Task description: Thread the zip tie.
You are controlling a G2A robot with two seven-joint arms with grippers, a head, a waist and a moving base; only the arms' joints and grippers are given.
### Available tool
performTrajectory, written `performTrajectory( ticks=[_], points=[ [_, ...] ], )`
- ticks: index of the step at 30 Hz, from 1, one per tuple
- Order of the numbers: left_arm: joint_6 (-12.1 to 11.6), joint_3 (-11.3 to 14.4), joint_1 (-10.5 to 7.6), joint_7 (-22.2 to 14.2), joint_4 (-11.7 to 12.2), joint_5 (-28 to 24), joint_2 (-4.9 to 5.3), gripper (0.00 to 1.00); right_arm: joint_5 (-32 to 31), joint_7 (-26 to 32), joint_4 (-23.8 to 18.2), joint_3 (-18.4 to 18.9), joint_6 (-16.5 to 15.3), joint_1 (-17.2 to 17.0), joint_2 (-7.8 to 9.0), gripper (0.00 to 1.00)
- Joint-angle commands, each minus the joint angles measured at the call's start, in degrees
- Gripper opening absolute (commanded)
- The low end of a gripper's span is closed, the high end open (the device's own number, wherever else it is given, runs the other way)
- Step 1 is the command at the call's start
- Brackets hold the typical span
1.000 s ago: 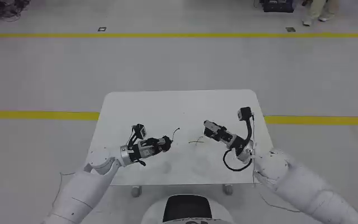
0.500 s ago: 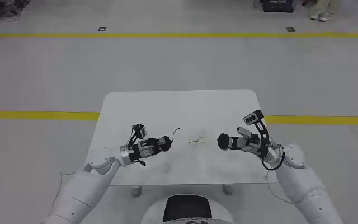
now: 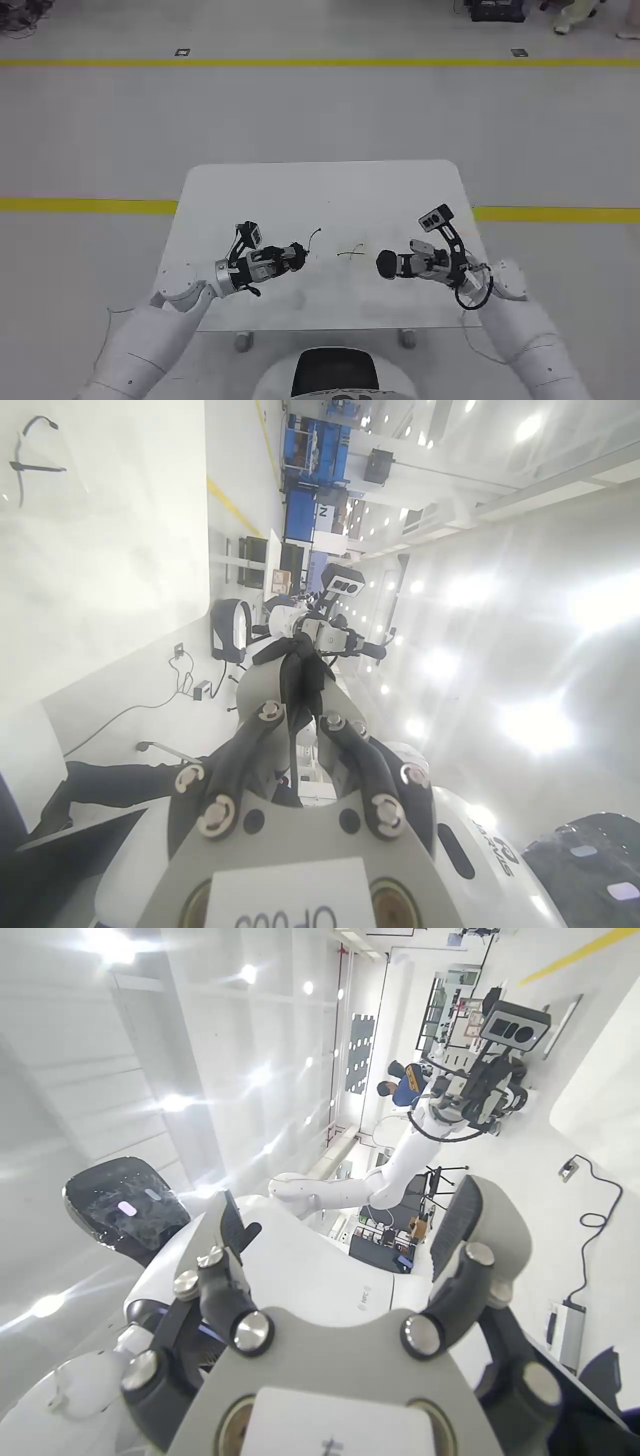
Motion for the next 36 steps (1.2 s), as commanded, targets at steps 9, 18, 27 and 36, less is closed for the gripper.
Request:
performTrajectory(
  ticks=[9,18,27,36],
  points=[
    [-0.8,3.2,-0.93,0.5,0.3,-5.7,-0.88,0.00,16.1,0.3,12.3,-12.0,2.3,6.3,-1.73,1.00],
    [-4.6,6.7,-3.06,0.4,1.5,-8.6,-2.01,0.00,21.4,0.3,18.5,-21.8,0.2,12.0,-2.86,1.00],
    [-5.5,7.0,-3.02,2.2,0.7,-6.4,-2.01,0.00,21.4,0.3,18.5,-21.8,0.2,12.0,-2.86,1.00],
    [-13.9,9.8,-3.48,1.4,1.7,-11.1,-3.28,0.00,22.5,-0.4,18.8,-22.1,1.2,11.2,-4.05,1.00]
  ],
)
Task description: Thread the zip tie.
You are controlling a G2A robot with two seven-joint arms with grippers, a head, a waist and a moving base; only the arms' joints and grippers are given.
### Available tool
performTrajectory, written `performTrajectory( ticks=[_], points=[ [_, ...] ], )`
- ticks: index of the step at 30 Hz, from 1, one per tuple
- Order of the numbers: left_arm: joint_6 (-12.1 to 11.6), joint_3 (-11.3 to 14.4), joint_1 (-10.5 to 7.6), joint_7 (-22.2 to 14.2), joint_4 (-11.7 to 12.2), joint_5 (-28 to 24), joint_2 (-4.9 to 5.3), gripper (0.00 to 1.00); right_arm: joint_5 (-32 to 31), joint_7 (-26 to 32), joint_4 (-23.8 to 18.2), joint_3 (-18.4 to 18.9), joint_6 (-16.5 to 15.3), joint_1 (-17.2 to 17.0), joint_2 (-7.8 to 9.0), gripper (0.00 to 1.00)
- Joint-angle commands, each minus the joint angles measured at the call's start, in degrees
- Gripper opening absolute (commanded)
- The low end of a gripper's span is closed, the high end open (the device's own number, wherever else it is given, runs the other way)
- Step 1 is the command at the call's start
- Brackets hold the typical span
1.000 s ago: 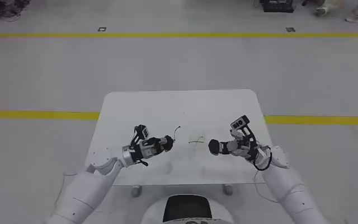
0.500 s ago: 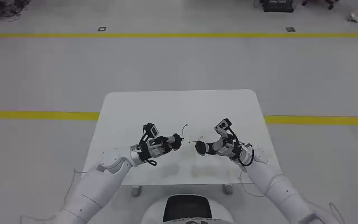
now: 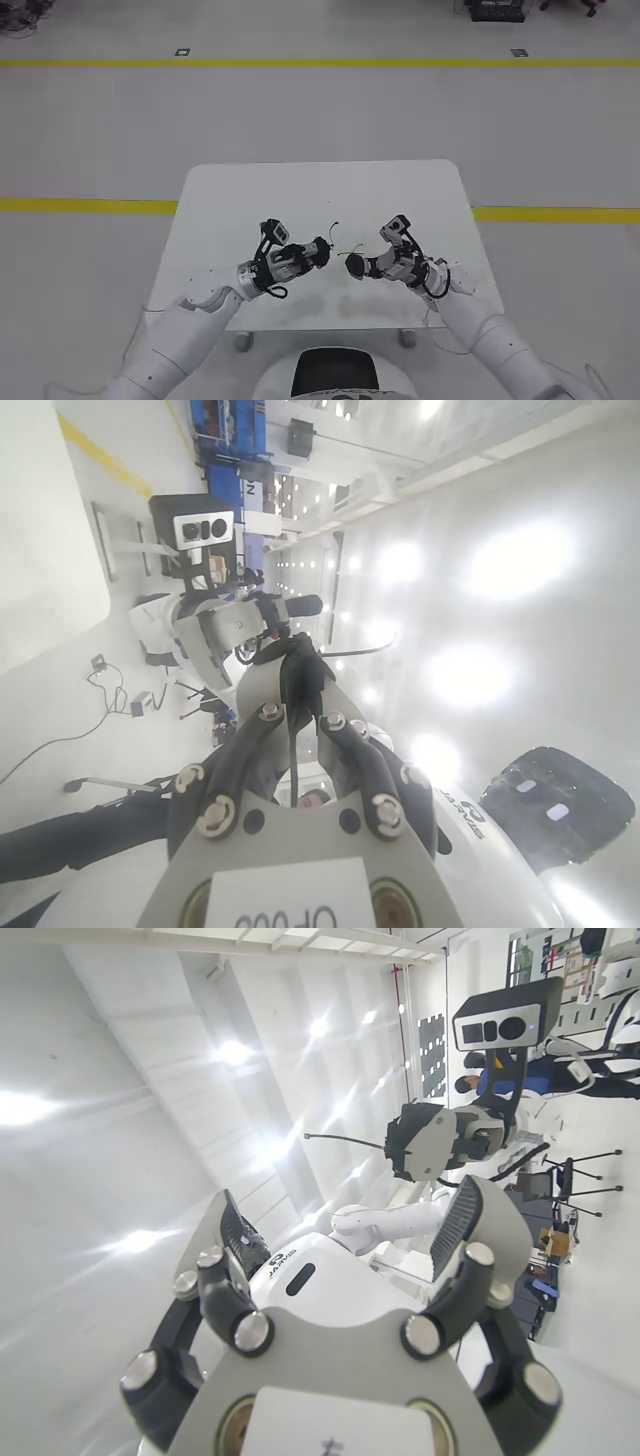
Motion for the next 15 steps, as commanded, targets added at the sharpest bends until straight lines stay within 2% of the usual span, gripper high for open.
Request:
performTrajectory(
  ticks=[1,3,11,14,15],
  points=[
    [-1.4,0.6,-0.43,0.2,0.5,-0.4,-0.27,0.00,0.5,0.7,0.6,-0.1,-0.2,0.2,-0.32,1.00],
    [-2.2,1.2,-0.88,0.5,0.9,-1.2,-0.63,0.00,0.9,1.0,1.0,-0.4,-0.5,0.4,-0.72,1.00],
    [-2.2,1.3,-1.42,-0.9,2.1,-2.3,-2.16,0.00,1.7,1.0,1.7,-1.6,-0.6,1.1,-1.94,1.00],
    [-2.2,1.0,-1.35,-1.7,2.7,-2.5,-2.68,0.00,2.1,1.0,2.1,-1.9,-0.9,1.4,-2.35,0.81],
    [-2.2,1.0,-1.34,-1.8,2.7,-2.5,-2.72,0.00,2.2,1.0,2.2,-1.9,-1.1,1.6,-2.48,0.71]
  ],
)
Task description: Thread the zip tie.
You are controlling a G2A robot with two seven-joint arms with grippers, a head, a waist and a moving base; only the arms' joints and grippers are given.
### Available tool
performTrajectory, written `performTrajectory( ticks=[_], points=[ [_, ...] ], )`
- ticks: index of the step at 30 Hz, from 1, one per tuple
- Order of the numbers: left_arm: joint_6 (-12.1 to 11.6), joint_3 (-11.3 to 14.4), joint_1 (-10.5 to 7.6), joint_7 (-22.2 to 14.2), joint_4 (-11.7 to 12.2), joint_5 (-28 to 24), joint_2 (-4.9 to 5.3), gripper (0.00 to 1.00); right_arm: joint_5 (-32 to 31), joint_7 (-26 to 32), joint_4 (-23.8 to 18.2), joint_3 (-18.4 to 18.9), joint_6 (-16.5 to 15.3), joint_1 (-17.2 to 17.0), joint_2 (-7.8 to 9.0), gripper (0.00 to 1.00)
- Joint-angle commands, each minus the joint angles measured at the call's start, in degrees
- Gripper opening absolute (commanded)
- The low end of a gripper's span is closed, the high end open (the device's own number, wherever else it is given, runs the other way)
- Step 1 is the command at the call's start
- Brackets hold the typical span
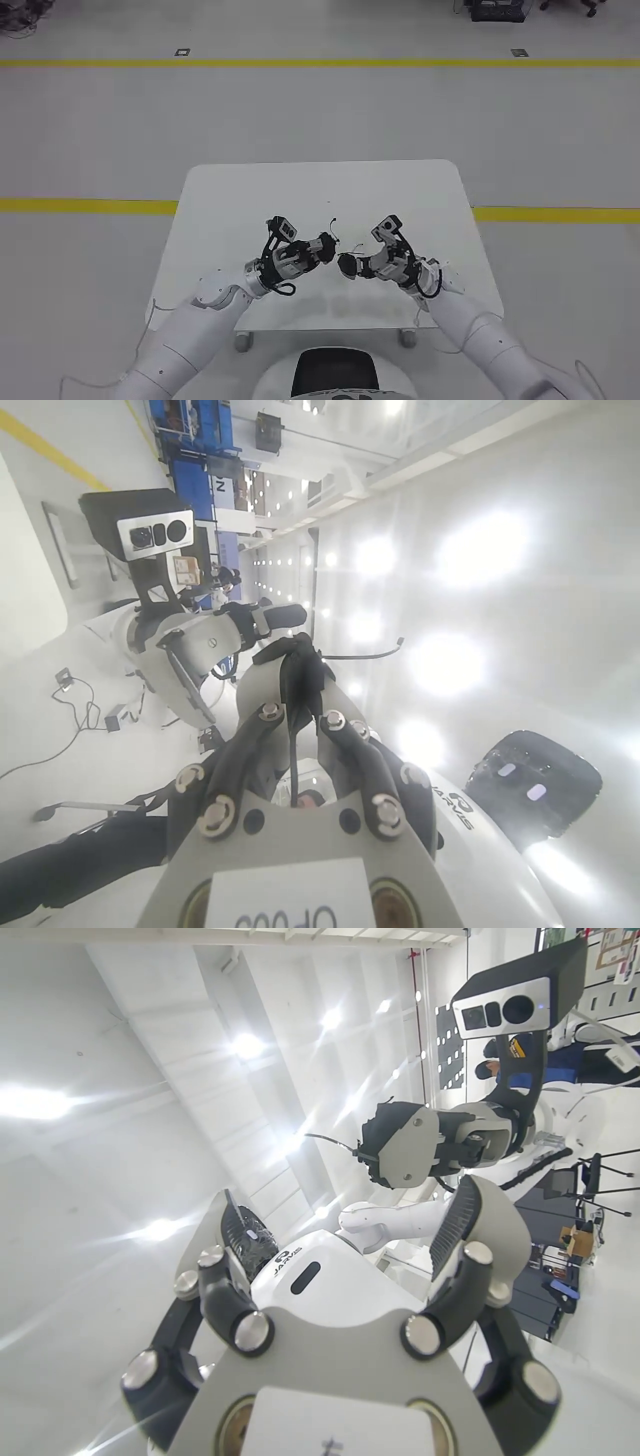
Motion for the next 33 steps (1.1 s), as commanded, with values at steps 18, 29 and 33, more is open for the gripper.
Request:
performTrajectory(
  ticks=[18,29,33],
  points=[
    [0.0,0.0,0.00,-0.1,0.1,0.0,-0.04,0.00,-0.3,0.0,3.0,-0.7,-0.6,1.7,-1.76,0.39],
    [0.0,0.0,0.00,-0.1,0.1,0.0,-0.04,0.00,-0.7,0.0,3.5,-1.0,-0.7,2.4,-2.66,0.30],
    [0.0,0.0,0.00,-0.1,0.1,0.0,-0.04,0.00,-1.1,0.0,3.5,-1.1,-0.6,2.4,-2.85,0.27]
  ],
)
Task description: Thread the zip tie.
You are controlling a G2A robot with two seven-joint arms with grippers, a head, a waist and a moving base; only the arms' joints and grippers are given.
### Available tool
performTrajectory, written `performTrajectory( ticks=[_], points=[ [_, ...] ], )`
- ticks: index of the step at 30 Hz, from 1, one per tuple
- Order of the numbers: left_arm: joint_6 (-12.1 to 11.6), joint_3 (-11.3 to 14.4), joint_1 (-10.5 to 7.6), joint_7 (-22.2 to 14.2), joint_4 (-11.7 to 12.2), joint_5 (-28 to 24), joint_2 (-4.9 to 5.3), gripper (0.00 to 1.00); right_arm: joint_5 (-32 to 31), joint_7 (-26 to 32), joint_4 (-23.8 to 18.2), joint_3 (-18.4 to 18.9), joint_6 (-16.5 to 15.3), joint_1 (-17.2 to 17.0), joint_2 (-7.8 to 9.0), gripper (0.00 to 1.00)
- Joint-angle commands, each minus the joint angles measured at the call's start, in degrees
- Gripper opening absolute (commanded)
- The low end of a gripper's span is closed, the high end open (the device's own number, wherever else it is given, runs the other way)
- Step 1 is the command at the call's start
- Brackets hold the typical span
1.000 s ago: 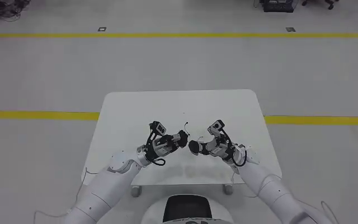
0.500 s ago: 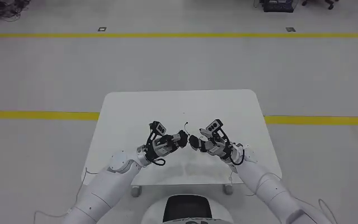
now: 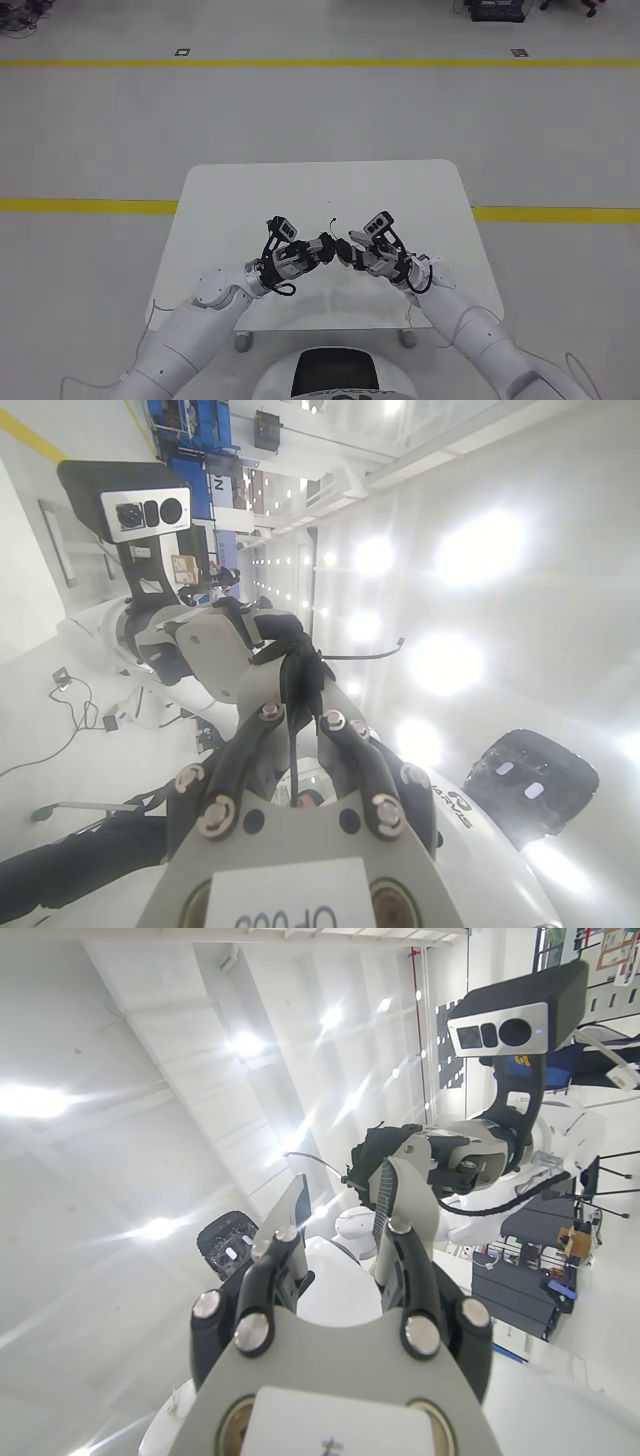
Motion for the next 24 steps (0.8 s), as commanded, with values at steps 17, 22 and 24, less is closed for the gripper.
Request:
performTrajectory(
  ticks=[17,22,24],
  points=[
    [0.0,0.0,0.00,0.0,0.0,0.0,0.00,0.00,-1.2,0.0,-0.2,0.1,-0.4,0.0,-0.43,0.14],
    [0.0,0.0,0.00,0.0,0.0,0.0,0.00,0.00,-1.1,0.0,-0.2,0.2,-0.5,0.0,-0.49,0.15],
    [0.0,0.0,0.00,0.0,0.0,0.0,0.00,0.00,-1.2,0.0,-0.3,0.3,-0.5,0.0,-0.50,0.15]
  ],
)
